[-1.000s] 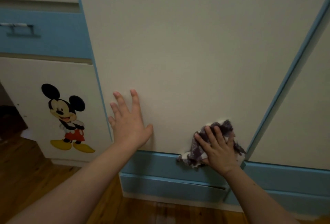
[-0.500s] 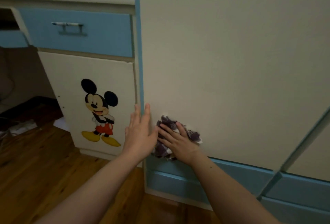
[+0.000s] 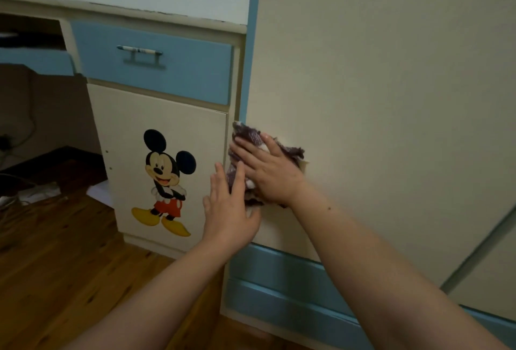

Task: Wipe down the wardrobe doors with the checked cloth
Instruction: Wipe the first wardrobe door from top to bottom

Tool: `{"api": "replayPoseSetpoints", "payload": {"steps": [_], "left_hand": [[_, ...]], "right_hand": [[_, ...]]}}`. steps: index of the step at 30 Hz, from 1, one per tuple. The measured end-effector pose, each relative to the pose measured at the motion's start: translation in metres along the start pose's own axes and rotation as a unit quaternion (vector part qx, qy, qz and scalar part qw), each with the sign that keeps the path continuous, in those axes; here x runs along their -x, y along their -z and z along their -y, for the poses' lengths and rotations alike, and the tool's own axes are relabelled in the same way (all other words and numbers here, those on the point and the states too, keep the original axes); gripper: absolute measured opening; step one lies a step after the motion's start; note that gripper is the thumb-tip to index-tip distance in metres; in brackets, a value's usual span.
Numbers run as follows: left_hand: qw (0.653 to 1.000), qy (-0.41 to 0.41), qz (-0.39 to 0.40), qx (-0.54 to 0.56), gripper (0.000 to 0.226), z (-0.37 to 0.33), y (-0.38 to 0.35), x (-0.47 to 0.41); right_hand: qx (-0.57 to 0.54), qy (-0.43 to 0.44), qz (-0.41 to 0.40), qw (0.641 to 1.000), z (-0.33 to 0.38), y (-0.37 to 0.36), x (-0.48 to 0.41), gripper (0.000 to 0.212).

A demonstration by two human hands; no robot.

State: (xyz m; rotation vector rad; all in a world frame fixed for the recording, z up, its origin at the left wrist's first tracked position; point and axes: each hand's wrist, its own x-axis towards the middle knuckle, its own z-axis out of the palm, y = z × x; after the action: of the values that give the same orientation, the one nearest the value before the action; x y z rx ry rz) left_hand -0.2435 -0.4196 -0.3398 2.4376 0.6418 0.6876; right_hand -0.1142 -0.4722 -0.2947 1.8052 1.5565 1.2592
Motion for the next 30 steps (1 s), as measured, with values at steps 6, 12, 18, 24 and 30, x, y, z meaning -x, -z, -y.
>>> {"api": "replayPoseSetpoints", "payload": {"steps": [6,12,18,24,30], "left_hand": [[0.991,-0.081,-0.104,-0.008,0.100,-0.043,0.017,-0.015],[0.979,-0.167,-0.087,-0.073,0.087,-0.076,0.005,-0.019],[0.971,-0.189,-0.044,-0.140,0.085,-0.112,-0.015,-0.027],[0.976,-0.155,-0.020,-0.152,0.082,-0.117,-0.015,-0.036],[0.975,-0.162,-0.043,-0.146,0.074,-0.111,-0.005,-0.037]], "right_hand": [[-0.008,-0.092,-0.120,0.988,-0.063,0.024,0.005,0.058],[0.013,-0.203,-0.137,0.969,-0.096,0.012,0.084,0.069],[0.038,-0.290,-0.128,0.948,-0.122,-0.001,0.172,0.068],[-0.030,-0.443,-0.127,0.887,-0.123,-0.009,0.233,0.074],[-0.101,-0.512,-0.045,0.852,-0.080,-0.008,0.218,0.075]]}}
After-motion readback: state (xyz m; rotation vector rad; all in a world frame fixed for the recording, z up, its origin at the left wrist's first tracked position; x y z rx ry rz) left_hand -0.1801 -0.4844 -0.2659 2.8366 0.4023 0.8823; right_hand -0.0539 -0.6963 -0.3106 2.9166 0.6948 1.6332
